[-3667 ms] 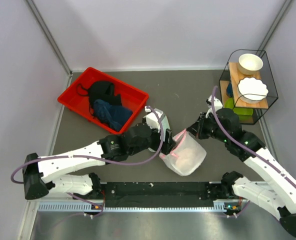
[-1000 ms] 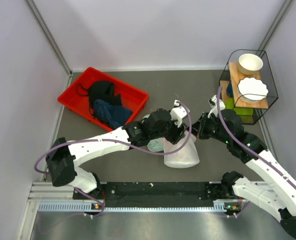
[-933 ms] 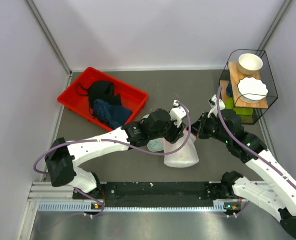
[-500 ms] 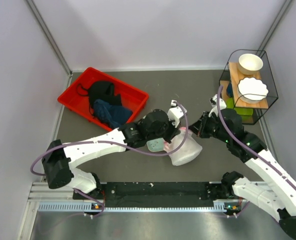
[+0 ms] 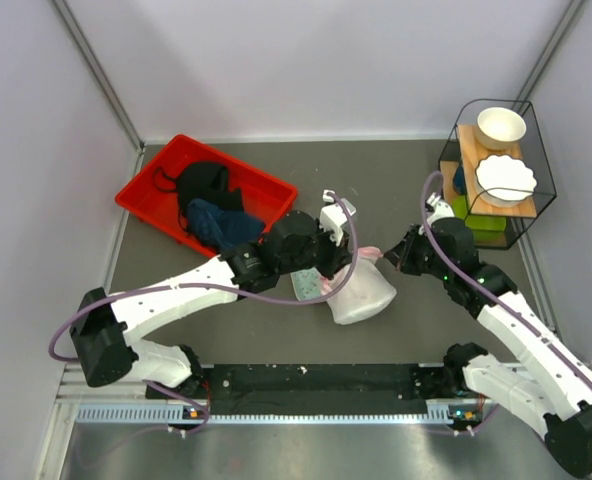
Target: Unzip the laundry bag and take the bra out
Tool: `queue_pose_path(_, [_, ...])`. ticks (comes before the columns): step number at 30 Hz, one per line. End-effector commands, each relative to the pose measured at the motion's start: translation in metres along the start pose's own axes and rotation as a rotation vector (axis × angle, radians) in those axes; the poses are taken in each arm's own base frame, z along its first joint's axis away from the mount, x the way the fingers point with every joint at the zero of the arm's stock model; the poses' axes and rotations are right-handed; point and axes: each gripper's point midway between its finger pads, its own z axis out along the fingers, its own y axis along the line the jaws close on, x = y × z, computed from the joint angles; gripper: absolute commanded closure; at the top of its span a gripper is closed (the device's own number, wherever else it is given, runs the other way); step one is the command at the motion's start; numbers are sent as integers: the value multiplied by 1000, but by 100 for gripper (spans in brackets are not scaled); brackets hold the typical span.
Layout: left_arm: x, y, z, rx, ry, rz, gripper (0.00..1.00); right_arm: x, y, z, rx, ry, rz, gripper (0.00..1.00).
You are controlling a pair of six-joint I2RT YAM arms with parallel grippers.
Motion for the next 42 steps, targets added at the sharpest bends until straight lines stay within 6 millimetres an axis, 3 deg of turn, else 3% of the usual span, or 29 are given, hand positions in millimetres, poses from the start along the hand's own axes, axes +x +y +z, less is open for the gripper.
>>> queue_pose_path(1, [-34, -15, -5, 66, -123, -6, 68, -23, 4, 3, -6, -84, -21, 100])
queue_pose_path(2, [-32, -14, -5, 64, -113, -6, 42, -27, 8, -1, -22, -95, -23, 100])
queue_pose_path(4, [-29, -13, -7, 57, -97, -3, 26, -30, 13, -8, -37, -104, -24, 100])
queue_pose_path(5, [-32, -13, -11, 57, -103, -2, 24, -35, 18, -15, -53, -117, -27, 100])
queue_pose_path(12, [-52, -17, -15, 63, -122, 5, 18, -40, 40, -41, -104, -131, -45, 100])
queue_pose_path(17, [-42, -30, -1, 103, -43, -58, 16, -39, 55, -49, -142, -126, -52, 100])
queue_pose_path(22, [-35, -38, 3, 36, -30, -161, 16, -35, 51, -47, -129, -119, -54, 100])
queue_pose_path(26, [-33, -30, -6, -38, -74, -275, 15, -34, 43, -41, -93, -116, -71, 100])
queue_pose_path(27, [-22, -24, -6, -62, -78, -302, 15, -33, 41, -39, -85, -112, -83, 100])
queue_pose_path(29, [-19, -17, -15, -108, -107, -395, 15, -33, 31, -34, -34, -119, -96, 100])
queue_pose_path(32, [21, -8, -21, -167, -51, -547, 16, -32, 22, -28, 7, -113, -122, 100])
queue_pose_path(37, [51, -24, -17, -92, -17, -782, 16, -32, 22, -25, 13, -105, -128, 100])
queue_pose_path(38, [67, -27, -15, -78, 23, -801, 15, -32, 22, -25, 10, -107, -130, 100])
queue_pose_path(40, [64, -35, -7, -24, -6, -868, 16, -32, 22, -25, 12, -105, -130, 100])
queue_pose_path(42, [83, -39, -1, 0, 35, -906, 17, -32, 23, -25, 9, -106, -131, 100])
